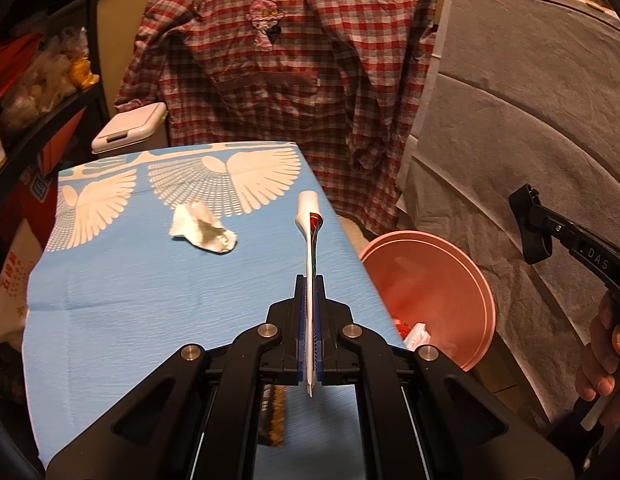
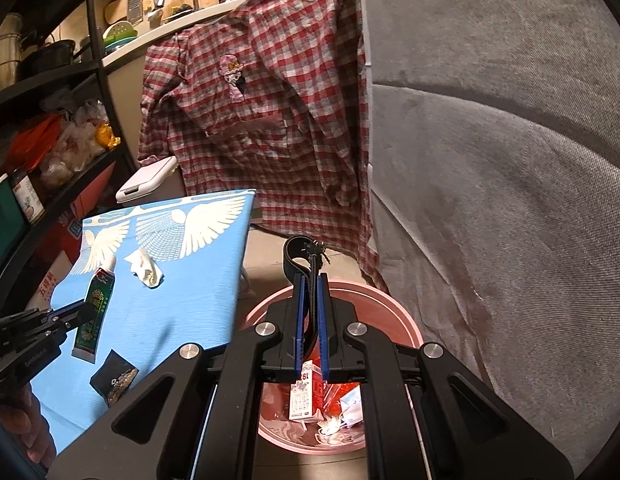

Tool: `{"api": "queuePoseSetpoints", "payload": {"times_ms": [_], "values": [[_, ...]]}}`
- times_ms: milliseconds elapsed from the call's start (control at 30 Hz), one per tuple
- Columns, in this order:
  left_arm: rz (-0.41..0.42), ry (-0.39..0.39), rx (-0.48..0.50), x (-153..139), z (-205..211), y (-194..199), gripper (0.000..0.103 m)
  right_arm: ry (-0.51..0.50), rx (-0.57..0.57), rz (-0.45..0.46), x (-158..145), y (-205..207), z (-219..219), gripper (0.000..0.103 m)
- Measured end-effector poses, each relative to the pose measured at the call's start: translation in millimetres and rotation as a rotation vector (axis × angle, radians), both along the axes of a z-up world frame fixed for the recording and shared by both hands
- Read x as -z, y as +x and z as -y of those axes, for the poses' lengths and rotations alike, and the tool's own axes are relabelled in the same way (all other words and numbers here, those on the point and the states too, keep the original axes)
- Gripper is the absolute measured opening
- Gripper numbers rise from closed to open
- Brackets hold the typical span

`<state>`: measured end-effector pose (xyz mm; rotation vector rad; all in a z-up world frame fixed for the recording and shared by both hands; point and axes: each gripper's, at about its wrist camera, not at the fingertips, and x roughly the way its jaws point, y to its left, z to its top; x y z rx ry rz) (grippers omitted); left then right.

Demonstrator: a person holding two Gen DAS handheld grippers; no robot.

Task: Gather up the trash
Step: 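Carry the tube with the left gripper and strap with the right gripper over the bucket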

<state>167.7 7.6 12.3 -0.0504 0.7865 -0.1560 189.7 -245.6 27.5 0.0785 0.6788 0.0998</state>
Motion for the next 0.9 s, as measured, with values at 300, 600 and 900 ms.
{"api": "queuePoseSetpoints", "payload": {"times_ms": [300,600,900], "values": [[-0.003,-0.023,0.073,5,34,9,0.003,0.002,0.016,-0.038,7,7,4,0.006],[-0.023,-0.049,0.149,16,71,19,0.003,0.02,0.036,-0.066,13,12,12,0.007],[-0.06,-0.045,0.194,36,104,33,0.003,0.026,0.042,-0.08,16,19,18,0.007]]}}
